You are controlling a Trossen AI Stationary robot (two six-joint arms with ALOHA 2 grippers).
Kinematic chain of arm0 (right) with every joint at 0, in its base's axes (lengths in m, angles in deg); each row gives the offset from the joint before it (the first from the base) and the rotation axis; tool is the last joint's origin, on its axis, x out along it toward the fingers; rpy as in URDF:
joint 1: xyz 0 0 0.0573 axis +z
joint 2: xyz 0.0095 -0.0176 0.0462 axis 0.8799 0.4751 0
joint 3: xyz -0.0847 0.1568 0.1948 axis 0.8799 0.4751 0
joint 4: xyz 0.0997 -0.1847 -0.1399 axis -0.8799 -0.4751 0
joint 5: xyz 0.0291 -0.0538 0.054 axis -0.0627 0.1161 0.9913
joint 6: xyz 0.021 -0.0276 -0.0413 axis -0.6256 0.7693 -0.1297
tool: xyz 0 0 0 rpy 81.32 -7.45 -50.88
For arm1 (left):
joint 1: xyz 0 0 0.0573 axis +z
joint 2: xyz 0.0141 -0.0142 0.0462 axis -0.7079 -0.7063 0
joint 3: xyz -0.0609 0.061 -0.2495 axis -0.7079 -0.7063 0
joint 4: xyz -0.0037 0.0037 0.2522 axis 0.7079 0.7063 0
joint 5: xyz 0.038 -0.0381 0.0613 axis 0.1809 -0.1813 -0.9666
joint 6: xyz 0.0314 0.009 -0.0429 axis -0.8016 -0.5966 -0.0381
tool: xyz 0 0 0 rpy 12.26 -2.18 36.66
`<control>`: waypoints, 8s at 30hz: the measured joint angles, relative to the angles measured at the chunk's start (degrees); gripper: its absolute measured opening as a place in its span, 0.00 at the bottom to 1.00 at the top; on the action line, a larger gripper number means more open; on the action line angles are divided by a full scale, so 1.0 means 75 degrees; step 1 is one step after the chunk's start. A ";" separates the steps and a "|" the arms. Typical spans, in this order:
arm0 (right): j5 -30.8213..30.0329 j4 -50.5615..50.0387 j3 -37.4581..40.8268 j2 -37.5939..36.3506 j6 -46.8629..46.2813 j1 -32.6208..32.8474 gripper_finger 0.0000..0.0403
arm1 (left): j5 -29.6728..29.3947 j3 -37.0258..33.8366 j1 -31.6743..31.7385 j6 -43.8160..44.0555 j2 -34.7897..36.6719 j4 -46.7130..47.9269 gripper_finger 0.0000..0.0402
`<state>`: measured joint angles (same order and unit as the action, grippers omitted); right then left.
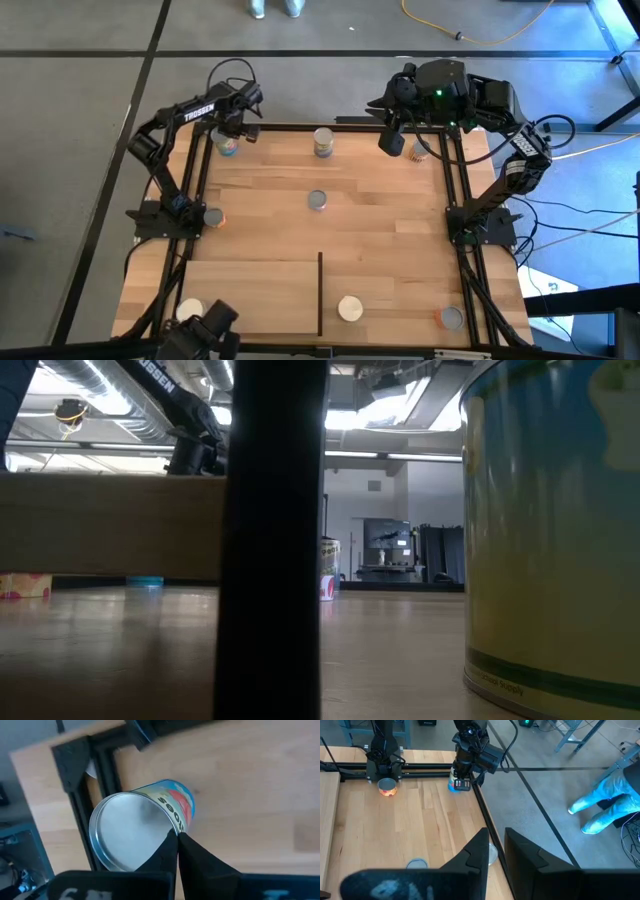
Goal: Pick and place cans onto a shelf
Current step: Put the canned tomatoes on the shelf aligned with the other canned tomatoes, then put the canned carrots on the shelf
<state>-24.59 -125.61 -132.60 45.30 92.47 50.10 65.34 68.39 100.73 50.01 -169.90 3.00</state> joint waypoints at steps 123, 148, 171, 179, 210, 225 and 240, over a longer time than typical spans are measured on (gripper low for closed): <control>0.0006 -0.0358 -0.0003 -0.0731 -0.0291 0.0001 0.16 | 0.1967 0.1060 -1.5492 1.2262 0.1100 0.3258 0.00; 0.0006 -0.0342 -0.0003 -0.0731 -0.0294 0.0000 0.16 | 0.2079 0.0823 -1.5492 1.2104 0.1097 0.3161 0.10; 0.0008 -0.0359 -0.0003 -0.0731 0.0000 0.0000 0.16 | 0.0932 0.1572 -1.5000 1.1880 0.1097 0.3258 0.00; 0.0210 -0.1186 -0.0003 -0.0857 0.0335 0.0006 0.16 | -0.0518 0.2239 -1.4422 1.0969 0.1097 0.3255 0.00; 0.4229 -0.1463 0.3455 -0.0877 0.0004 0.2699 0.16 | -0.2833 0.2330 -1.2406 0.6846 0.2206 0.3260 0.00; 0.4432 0.1100 0.5987 -0.0874 -0.0854 0.2932 0.16 | -0.2896 0.2330 -1.2409 0.6277 0.2461 0.3258 0.00; 0.4437 0.3024 0.7196 -0.0871 -0.1575 0.3574 0.08 | -0.2810 0.2330 -1.2429 0.5832 0.2461 0.3258 0.00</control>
<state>8.68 -102.93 -78.63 38.76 80.65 76.90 44.26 85.87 7.51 93.75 -151.45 27.43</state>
